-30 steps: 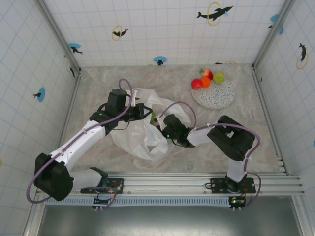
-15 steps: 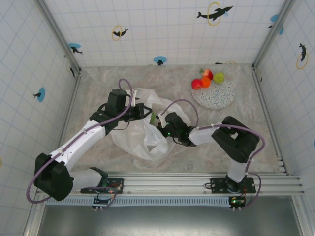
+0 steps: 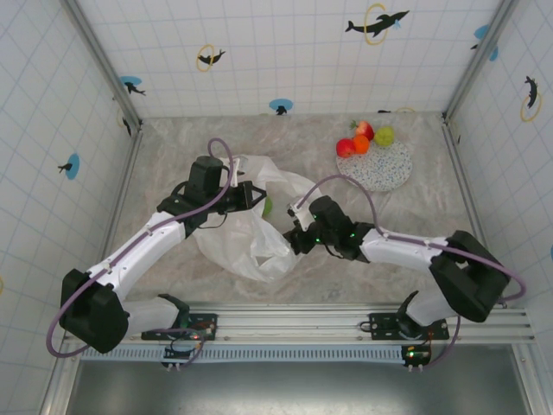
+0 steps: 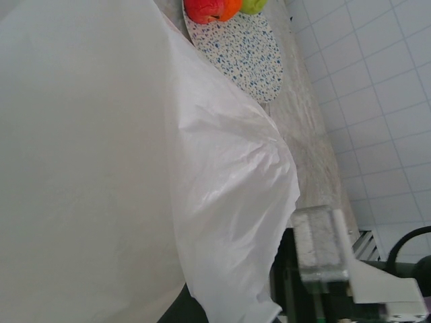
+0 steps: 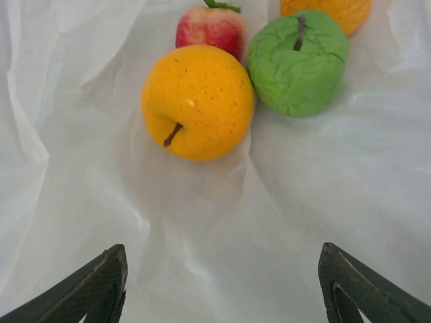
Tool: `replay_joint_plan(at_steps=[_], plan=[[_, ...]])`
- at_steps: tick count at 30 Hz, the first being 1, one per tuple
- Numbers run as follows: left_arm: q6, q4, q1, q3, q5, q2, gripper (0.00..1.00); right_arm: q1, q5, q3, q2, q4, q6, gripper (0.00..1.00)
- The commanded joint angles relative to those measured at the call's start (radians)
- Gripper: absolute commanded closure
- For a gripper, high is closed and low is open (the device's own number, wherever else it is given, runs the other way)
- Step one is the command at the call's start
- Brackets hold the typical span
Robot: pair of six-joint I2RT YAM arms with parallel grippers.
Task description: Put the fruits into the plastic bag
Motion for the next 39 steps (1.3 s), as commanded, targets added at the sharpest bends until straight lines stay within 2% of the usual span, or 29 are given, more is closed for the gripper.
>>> replay_joint_plan(at_steps=[1, 6, 12, 21, 26, 30, 39], plan=[[0.023, -0.003, 0.006, 0.004, -0.007, 0.007, 1.00, -0.026, 0.004, -0.012, -0.096, -0.166, -0.066, 0.26], [0.025, 0.003, 0.006, 0.002, -0.005, 0.013, 1.00, -0.076, -0.046, 0.030, -0.201, -0.295, -0.088, 0.27], [0.020, 0.006, 0.006, 0.006, -0.002, 0.027, 1.00, -0.138, -0.140, 0.090, -0.298, -0.329, -0.065, 0.27], [0.003, 0.018, 0.006, 0.012, 0.000, 0.034, 1.00, -0.388, -0.133, 0.199, -0.340, -0.307, 0.008, 0.26], [-0.025, 0.035, 0.006, 0.018, 0.004, 0.040, 1.00, -0.476, 0.037, 0.266, -0.256, -0.306, 0.028, 0.24], [-0.036, 0.042, 0.006, 0.015, -0.001, 0.039, 1.00, -0.511, 0.157, 0.302, -0.142, -0.280, 0.057, 0.22], [-0.051, 0.040, 0.006, 0.025, -0.015, 0.042, 1.00, -0.553, 0.253, 0.493, 0.216, -0.235, 0.060, 0.22]])
